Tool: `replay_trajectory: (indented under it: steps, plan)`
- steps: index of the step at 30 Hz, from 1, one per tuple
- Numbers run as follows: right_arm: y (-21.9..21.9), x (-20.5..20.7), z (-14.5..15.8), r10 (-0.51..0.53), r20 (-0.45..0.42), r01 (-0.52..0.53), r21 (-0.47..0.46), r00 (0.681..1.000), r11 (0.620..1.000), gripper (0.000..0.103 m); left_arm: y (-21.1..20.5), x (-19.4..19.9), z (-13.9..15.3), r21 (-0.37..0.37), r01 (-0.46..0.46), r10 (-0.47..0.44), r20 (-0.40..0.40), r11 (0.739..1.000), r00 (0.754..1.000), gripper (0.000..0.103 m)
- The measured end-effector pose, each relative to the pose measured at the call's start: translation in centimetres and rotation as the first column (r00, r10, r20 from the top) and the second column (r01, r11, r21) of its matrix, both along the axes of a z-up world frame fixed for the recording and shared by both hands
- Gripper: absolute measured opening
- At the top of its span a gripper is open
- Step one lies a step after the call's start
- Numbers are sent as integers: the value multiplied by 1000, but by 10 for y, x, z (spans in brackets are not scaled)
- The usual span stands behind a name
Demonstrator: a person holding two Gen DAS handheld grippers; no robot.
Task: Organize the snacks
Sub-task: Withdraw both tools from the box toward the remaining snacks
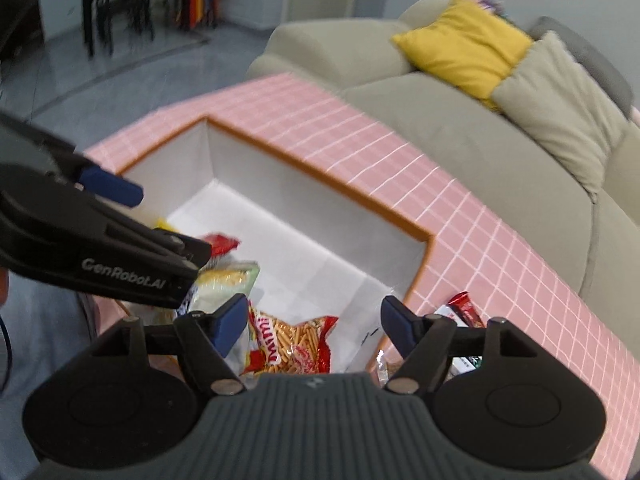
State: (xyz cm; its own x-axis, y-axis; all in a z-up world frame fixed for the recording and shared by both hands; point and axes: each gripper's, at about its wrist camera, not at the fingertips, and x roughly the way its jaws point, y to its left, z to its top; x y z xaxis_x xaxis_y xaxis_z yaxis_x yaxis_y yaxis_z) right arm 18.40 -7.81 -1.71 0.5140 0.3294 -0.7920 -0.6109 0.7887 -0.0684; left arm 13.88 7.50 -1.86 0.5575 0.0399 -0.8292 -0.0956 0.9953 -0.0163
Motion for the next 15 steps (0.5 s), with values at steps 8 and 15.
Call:
replay_trajectory:
  steps: [8,15]
  plan:
    - [-35,-29,20,-115,107,106,84,988,991,71,-20,-27,24,-35,-5,9,120,999,993,88]
    - [-69,-60,24,-230,177,204,154,957,967,75,-46,-48,29,-63,40,-27,192,997,981,88]
